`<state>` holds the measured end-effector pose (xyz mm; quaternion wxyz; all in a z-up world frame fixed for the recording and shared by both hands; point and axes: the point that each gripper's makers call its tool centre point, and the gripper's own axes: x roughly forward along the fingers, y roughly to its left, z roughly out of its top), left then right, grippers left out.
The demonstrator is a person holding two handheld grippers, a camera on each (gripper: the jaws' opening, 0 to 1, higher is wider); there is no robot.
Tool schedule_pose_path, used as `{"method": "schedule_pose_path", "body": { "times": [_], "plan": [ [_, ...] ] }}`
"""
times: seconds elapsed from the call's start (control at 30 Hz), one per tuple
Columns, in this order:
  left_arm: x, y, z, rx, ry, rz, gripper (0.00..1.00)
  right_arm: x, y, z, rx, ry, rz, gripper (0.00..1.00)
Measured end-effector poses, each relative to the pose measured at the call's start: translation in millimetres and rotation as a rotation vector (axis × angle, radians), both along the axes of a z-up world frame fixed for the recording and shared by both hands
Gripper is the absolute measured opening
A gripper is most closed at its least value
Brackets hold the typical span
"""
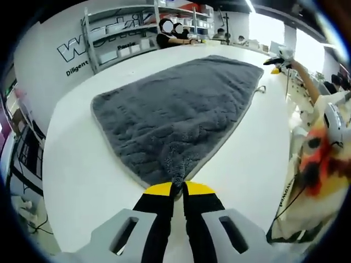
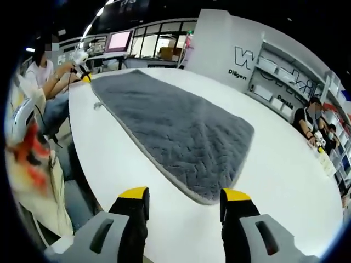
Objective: Fold the towel on the table until its edges align and the towel forms a compact rectangular stack.
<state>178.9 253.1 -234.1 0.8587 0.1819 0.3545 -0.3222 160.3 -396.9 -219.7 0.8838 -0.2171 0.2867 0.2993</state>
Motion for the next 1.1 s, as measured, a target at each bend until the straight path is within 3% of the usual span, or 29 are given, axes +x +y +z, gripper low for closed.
{"method": "schedule_pose_path", "body": {
  "times": [0.23, 0.37, 0.53, 0.8, 0.9, 1.1],
  "plan": [
    [-2.0, 5, 0.4, 0.004, 0.006, 0.011, 0.06, 8, 0, -10.8, -0.033, 0.089, 0.064, 0.34],
    [-2.4, 5, 0.5, 0.005, 0.001, 0.009, 0.06, 14, -1, -14.5, -0.053, 0.110, 0.086, 0.29],
    [-2.8, 4, 0.5, 0.007, -0.001, 0.009, 0.06, 15, -1, -16.1, -0.007, 0.177, 0.094, 0.23],
    [-3.0, 5, 0.7, 0.014, -0.011, 0.004, 0.06, 14, -1, -17.0, 0.025, 0.201, 0.083, 0.16],
    [-3.4, 5, 0.4, 0.018, -0.018, -0.004, 0.06, 14, -5, -19.7, 0.009, 0.181, 0.079, 0.04],
    [-2.7, 6, 0.8, 0.017, -0.024, 0.001, 0.05, 12, -2, -20.4, 0.016, 0.144, 0.077, 0.01]
  ]
}}
